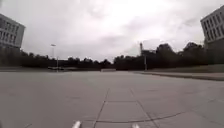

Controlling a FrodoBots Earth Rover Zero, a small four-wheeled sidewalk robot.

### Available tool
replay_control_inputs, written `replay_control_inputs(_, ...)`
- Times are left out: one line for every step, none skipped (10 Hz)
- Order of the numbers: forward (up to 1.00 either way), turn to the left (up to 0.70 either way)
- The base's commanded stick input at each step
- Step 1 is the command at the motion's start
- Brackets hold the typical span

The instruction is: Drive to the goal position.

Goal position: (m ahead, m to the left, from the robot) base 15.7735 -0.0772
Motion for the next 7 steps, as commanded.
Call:
replay_control_inputs(0.7,0.0)
replay_control_inputs(0.7,0.0)
replay_control_inputs(0.7,0.0)
replay_control_inputs(0.7,0.0)
replay_control_inputs(0.7,0.0)
replay_control_inputs(0.7,0.0)
replay_control_inputs(0.7,0.0)
